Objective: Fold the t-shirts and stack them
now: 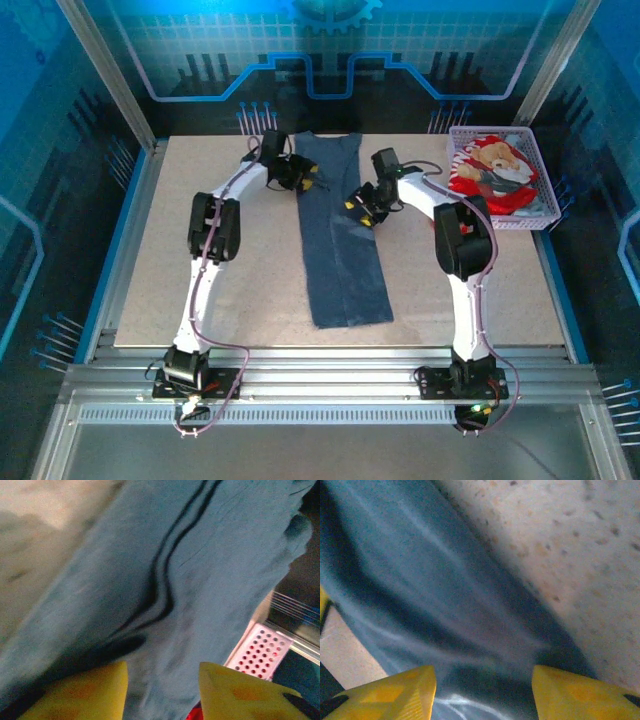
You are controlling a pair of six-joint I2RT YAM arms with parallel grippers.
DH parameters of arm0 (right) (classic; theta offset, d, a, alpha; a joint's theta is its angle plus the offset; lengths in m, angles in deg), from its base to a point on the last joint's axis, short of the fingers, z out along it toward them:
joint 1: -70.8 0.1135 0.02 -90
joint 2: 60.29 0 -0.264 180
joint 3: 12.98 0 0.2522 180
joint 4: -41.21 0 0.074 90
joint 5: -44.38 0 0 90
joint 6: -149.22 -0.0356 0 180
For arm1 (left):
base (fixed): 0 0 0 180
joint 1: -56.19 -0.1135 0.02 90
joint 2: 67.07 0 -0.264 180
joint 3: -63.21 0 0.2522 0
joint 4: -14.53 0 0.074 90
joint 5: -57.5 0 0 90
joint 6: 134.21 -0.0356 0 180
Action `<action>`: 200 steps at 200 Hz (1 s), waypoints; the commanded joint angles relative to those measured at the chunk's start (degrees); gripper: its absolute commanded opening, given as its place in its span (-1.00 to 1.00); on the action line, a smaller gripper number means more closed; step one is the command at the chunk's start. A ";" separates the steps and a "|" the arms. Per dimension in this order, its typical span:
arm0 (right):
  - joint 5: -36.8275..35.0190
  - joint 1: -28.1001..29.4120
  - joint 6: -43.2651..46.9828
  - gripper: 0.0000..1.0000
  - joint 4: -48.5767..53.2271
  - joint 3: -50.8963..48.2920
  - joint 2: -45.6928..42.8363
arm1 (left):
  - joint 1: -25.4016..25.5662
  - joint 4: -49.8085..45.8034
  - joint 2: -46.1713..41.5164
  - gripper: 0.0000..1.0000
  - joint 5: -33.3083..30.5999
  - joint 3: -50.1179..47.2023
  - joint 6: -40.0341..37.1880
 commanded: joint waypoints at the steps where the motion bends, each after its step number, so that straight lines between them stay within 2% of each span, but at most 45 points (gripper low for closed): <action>1: -2.26 -0.64 1.67 0.22 1.07 -2.36 -9.05 | 1.09 -1.27 -17.05 -0.07 -6.50 -13.15 -4.46; 23: -2.55 -0.77 4.86 0.25 2.25 -8.48 -15.77 | 2.81 -2.87 -28.20 -0.08 -5.55 -29.43 -6.65; 44: -2.50 -0.76 9.01 0.23 4.00 -18.20 -23.20 | 5.92 -6.18 -37.29 -0.11 0.04 -45.35 -9.92; 69: -1.15 -0.34 13.93 0.23 5.25 -31.80 -33.17 | 12.19 -12.12 -46.18 -0.10 5.91 -62.10 -14.63; 97: 2.27 1.53 18.75 0.25 8.29 -42.69 -43.33 | 19.86 -7.22 -56.60 -0.06 9.79 -77.65 -8.86; 110: 4.18 1.85 20.00 0.25 10.56 -47.39 -46.67 | 23.68 -4.55 -59.13 0.03 9.62 -81.11 -5.37; 137: 5.57 1.72 20.48 0.26 11.40 -55.26 -53.03 | 28.58 0.84 -59.29 0.02 7.55 -84.04 -0.48; 170: 7.30 1.00 20.07 0.25 9.83 -61.61 -56.15 | 30.46 5.62 -59.09 0.00 4.35 -85.03 3.57; 200: 8.06 1.06 19.98 0.24 7.99 -62.55 -54.56 | 31.03 2.58 -61.37 -0.03 0.54 -83.44 3.24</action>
